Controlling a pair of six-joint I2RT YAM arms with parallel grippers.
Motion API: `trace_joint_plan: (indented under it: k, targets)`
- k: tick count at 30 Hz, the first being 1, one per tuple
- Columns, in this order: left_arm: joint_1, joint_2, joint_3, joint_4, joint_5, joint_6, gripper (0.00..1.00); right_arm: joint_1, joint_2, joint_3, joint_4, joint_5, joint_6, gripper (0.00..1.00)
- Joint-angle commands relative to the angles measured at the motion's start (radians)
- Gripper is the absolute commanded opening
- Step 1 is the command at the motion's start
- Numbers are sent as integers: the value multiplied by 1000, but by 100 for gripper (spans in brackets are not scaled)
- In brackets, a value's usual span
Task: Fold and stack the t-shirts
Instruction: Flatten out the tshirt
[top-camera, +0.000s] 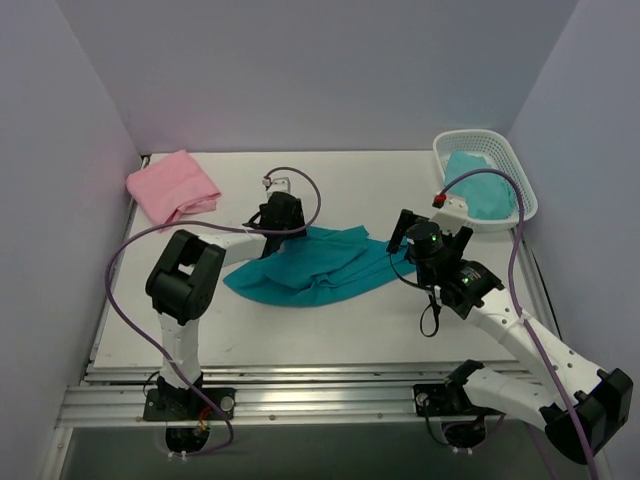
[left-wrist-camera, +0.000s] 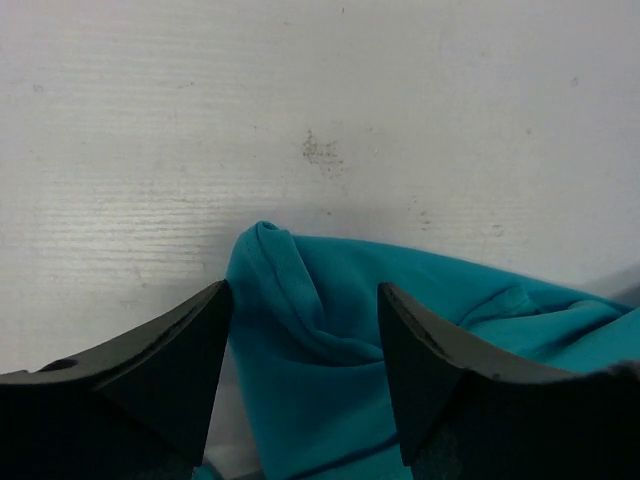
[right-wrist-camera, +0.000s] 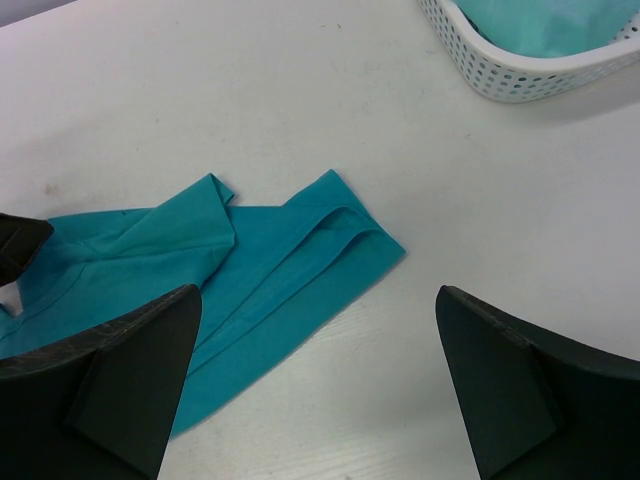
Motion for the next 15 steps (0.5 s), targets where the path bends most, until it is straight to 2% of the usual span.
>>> trace_joint_plan:
  k: [1,2,3,5,6,7,10,15]
  targets:
    - [6,26,28,29,19,-28,67,6,-5,5,-14,47,14,100]
    - [5,29,29,28,19,-26,60,6,-3,5,-14,47,14,100]
    - [5,29,30,28,19,-26,47,6,-6,3,-14,47,14,100]
    - [5,26,33,27,19,-25,30,6,-8,3,-15,50,15,100]
    - [5,24,36,22,16,-23,12,6,-8,2,-15,50,15,100]
    - [5,23,51,3,13,-22,3,6,-9,2,-15,50,15,100]
    - [-11,-25,59,-24,-19,12,2,6,-8,-3,-12,51,15,100]
    - [-52,-294,48,-97,-62,90,2,6,-5,-4,-5,47,15,100]
